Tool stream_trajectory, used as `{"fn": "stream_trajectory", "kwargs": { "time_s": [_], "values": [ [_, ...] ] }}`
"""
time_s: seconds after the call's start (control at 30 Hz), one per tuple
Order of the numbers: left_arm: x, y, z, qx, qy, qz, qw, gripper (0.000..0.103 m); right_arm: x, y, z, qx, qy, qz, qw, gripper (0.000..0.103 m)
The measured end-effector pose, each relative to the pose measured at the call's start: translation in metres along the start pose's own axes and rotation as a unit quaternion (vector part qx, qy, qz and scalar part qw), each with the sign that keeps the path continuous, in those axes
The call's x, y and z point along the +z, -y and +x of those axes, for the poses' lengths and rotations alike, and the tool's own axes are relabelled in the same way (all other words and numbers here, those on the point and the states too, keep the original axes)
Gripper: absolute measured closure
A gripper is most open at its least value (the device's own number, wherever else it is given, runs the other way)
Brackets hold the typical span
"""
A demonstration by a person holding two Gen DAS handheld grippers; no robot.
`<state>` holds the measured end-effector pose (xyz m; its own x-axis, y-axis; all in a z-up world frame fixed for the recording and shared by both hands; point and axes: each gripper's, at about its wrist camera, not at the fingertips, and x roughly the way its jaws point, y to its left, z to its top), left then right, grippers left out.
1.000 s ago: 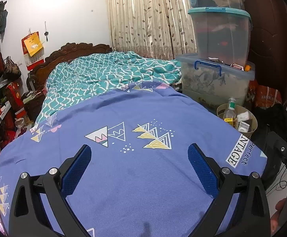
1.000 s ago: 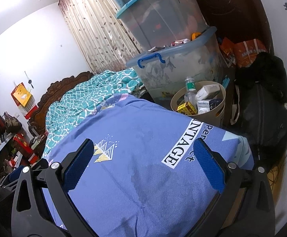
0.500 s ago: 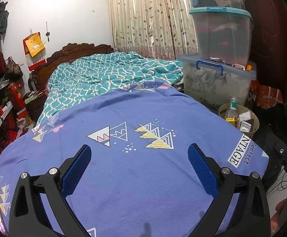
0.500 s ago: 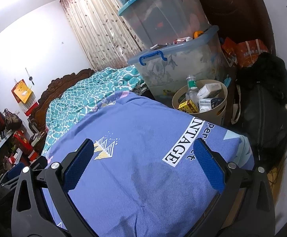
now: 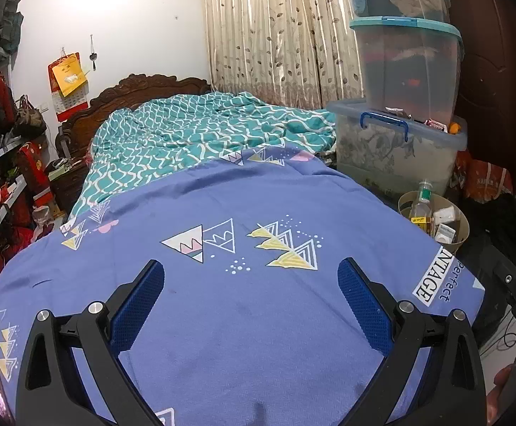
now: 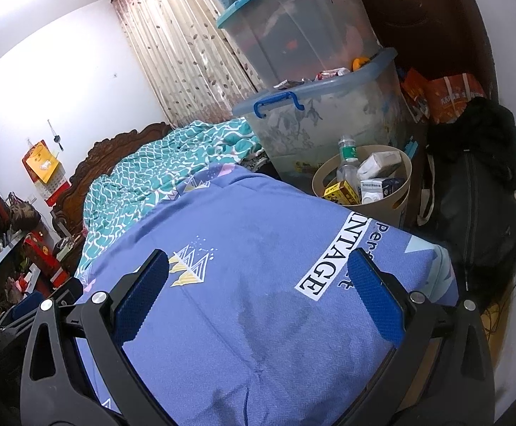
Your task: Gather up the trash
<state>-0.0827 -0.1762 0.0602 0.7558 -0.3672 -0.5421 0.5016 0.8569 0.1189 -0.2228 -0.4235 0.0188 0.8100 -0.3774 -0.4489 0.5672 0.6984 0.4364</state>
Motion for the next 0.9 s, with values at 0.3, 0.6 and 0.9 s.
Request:
{"fn": "stream_trajectory", "kwargs": {
  "time_s": [0.3,0.6,0.9],
  "values": [
    [-0.0003,-0.0020,0.0010,-0.001,-0.002,-0.003,1.0000,0.009,-0.0006,-0.0023,0.0014,0.002,-0.002,-0.004,1.000,0.003],
    [-0.0020,-0.0022,0.0011,0.003,-0.003,-0.004,1.0000,0.009,-0.0020,-0.0026,0.0013,0.003,-0.004,-0.004,1.000,0.003],
    [-0.0055,0.0047,0.0049,0.003,-0.015,0.007,0.9999,0.009,-0.0032,-0.0007,0.0033,0.003,-0.007,0.002,1.000,0.003]
  ]
}}
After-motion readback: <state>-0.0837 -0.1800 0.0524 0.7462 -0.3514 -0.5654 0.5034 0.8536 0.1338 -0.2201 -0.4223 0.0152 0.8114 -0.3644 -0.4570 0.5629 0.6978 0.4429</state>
